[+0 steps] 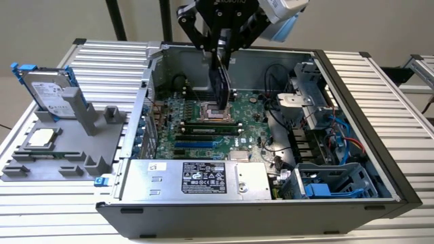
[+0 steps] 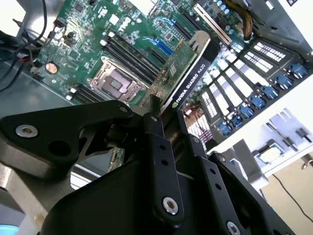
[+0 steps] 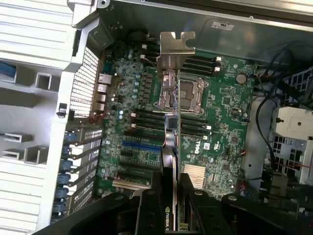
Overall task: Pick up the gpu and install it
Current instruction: 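Insert the gpu into the slot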
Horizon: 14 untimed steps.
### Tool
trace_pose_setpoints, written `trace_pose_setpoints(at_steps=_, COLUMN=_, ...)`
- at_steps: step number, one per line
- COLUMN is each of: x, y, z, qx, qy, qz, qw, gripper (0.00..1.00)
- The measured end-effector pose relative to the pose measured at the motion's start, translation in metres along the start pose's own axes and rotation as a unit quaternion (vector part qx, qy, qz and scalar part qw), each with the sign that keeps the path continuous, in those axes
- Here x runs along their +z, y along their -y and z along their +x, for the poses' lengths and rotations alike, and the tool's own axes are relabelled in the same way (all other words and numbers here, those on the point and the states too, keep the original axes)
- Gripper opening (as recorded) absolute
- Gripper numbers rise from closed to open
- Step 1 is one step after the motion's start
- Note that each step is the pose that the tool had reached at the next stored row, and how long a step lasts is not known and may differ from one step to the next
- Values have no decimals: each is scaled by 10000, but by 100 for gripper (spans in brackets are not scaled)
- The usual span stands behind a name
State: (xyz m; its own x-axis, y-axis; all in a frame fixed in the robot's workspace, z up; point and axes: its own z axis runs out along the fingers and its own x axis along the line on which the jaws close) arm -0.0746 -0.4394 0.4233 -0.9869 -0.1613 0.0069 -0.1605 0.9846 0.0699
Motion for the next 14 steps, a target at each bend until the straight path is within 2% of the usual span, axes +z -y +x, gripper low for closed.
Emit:
trace_pose_setpoints(at_steps=4, x=0, y=1, z=-7, qx=-236, qy=-16, qz=2, qw=9997, gripper=0)
trace_pose_setpoints(at_steps=7, x=0, y=2, z=-11, qx=-428, qy=-30, qz=3, qw=9991, gripper=0)
trace_pose_setpoints(at_steps=11, x=0, y=2, z=-14, qx=-679, qy=-47, qz=5, qw=9977, gripper=0)
trace_pose_setpoints(at_steps=14, x=0, y=3, z=-16, qx=-874, qy=-61, qz=6, qw=9962, gripper=0)
